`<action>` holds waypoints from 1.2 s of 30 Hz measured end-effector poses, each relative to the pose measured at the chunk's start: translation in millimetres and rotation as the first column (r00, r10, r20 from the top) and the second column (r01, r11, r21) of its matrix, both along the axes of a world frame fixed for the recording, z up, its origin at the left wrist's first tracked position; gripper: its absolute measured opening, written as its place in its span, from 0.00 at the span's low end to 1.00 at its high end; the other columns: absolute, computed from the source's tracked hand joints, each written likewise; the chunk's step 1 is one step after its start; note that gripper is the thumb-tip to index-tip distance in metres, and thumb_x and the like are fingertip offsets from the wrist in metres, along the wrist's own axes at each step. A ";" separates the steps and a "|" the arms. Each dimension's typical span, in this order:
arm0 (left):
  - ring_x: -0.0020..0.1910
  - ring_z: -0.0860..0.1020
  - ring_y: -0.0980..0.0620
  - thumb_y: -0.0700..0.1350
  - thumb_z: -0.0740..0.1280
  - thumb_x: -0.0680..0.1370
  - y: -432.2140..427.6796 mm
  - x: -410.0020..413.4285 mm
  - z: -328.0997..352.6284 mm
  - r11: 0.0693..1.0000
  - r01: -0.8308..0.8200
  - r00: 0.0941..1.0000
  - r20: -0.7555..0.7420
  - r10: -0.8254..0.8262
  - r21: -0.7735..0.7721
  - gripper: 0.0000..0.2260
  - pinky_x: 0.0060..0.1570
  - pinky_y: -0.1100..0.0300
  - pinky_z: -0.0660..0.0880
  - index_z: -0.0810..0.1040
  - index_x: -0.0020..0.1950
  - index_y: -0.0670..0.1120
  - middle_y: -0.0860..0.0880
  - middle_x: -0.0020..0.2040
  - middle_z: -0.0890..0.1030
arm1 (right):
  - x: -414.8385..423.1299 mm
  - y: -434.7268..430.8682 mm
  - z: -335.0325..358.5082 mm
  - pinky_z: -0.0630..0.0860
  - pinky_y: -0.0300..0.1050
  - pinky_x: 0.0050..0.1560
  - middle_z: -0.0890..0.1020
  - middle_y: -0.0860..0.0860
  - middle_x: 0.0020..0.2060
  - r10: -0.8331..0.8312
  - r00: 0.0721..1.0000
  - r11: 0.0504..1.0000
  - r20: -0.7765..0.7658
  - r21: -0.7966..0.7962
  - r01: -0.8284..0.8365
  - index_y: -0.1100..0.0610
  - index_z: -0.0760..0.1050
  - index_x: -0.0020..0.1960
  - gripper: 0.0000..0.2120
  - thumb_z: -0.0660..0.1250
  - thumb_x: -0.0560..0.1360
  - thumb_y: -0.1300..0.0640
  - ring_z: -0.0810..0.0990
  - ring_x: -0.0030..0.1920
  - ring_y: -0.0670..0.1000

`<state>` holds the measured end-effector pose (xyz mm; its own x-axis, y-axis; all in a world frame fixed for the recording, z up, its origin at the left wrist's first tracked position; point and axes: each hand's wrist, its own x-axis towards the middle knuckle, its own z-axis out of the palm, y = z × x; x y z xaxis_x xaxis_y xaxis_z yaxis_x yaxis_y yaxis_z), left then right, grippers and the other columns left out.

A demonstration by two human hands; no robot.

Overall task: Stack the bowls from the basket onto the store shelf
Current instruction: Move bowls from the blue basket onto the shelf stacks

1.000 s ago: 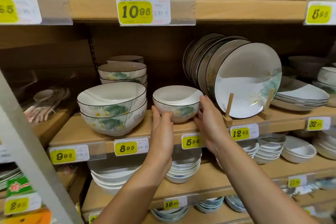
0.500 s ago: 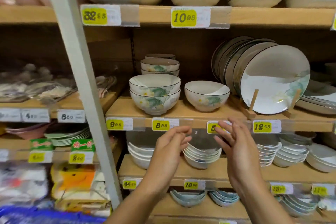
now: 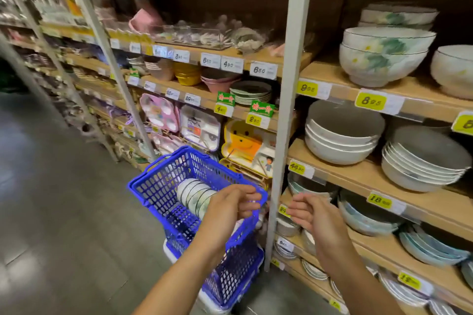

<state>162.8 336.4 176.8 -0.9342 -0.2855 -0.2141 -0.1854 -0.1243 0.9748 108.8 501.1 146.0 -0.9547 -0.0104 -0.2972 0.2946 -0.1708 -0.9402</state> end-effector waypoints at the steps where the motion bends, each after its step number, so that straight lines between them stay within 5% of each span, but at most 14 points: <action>1: 0.45 0.83 0.48 0.38 0.55 0.81 -17.7 6.6 -4.8 1.000 -0.022 1.000 0.021 0.022 -0.002 0.14 0.46 0.58 0.77 0.80 0.51 0.40 0.44 0.46 0.86 | 4.3 -16.5 -7.6 0.80 0.41 0.37 0.84 0.60 0.38 0.050 0.999 0.998 0.023 0.026 -0.050 0.64 0.79 0.45 0.14 0.57 0.81 0.62 0.83 0.38 0.55; 7: 0.39 0.81 0.50 0.41 0.58 0.80 -123.2 31.5 -39.4 0.995 -0.104 0.983 0.149 0.103 -0.001 0.11 0.43 0.58 0.75 0.80 0.49 0.41 0.43 0.46 0.85 | 7.1 -112.9 -57.0 0.76 0.41 0.36 0.84 0.57 0.34 0.206 0.969 0.966 0.135 0.133 -0.223 0.62 0.78 0.44 0.12 0.58 0.80 0.62 0.82 0.33 0.51; 11: 0.36 0.80 0.53 0.41 0.57 0.80 -191.5 40.3 -67.3 0.995 -0.083 0.969 0.230 0.093 -0.051 0.12 0.37 0.62 0.71 0.80 0.50 0.42 0.47 0.42 0.84 | -2.4 -173.2 -95.1 0.70 0.34 0.25 0.80 0.58 0.33 0.194 0.951 0.948 0.240 0.204 -0.245 0.60 0.77 0.43 0.09 0.60 0.78 0.63 0.78 0.27 0.50; 17: 0.36 0.79 0.52 0.42 0.58 0.80 -262.3 29.1 -108.9 0.991 0.046 0.945 0.327 -0.003 -0.126 0.09 0.34 0.62 0.69 0.78 0.47 0.44 0.47 0.41 0.83 | -13.2 -224.1 -151.2 0.56 0.33 0.21 0.69 0.50 0.22 0.093 0.927 0.937 0.364 0.282 -0.205 0.57 0.68 0.34 0.14 0.56 0.78 0.65 0.65 0.18 0.45; 23: 0.36 0.72 0.49 0.41 0.59 0.79 -276.5 -7.5 -139.7 0.956 0.220 0.907 0.400 -0.127 -0.196 0.07 0.30 0.65 0.70 0.74 0.43 0.43 0.44 0.39 0.76 | -25.4 -236.8 -180.1 0.58 0.38 0.25 0.71 0.54 0.25 0.025 0.925 0.882 0.380 0.427 -0.199 0.59 0.69 0.35 0.11 0.58 0.76 0.64 0.67 0.26 0.50; 29: 0.37 0.70 0.50 0.42 0.59 0.79 -274.4 -55.2 -162.2 0.907 0.363 0.858 0.456 -0.237 -0.213 0.07 0.38 0.58 0.65 0.74 0.43 0.43 0.43 0.38 0.74 | -49.1 -244.9 -206.0 0.62 0.44 0.30 0.71 0.56 0.30 0.065 0.889 0.785 0.454 0.526 -0.326 0.57 0.68 0.34 0.13 0.61 0.77 0.62 0.68 0.29 0.52; 33: 0.37 0.73 0.49 0.41 0.58 0.78 -275.3 -89.3 -178.2 0.866 0.424 0.833 0.489 -0.258 -0.265 0.08 0.38 0.58 0.67 0.75 0.43 0.42 0.43 0.39 0.77 | -68.4 -250.6 -223.2 0.67 0.45 0.42 0.75 0.58 0.43 0.159 0.861 0.595 0.484 0.649 -0.474 0.59 0.72 0.37 0.13 0.60 0.79 0.58 0.76 0.44 0.56; 36: 0.38 0.75 0.48 0.40 0.59 0.78 -273.4 -117.7 -191.7 0.813 0.492 0.801 0.530 -0.280 -0.313 0.09 0.39 0.57 0.69 0.75 0.41 0.41 0.42 0.39 0.78 | -80.2 -248.6 -235.6 0.70 0.45 0.44 0.74 0.57 0.41 0.213 0.839 0.485 0.501 0.691 -0.536 0.57 0.67 0.34 0.15 0.59 0.79 0.58 0.74 0.46 0.55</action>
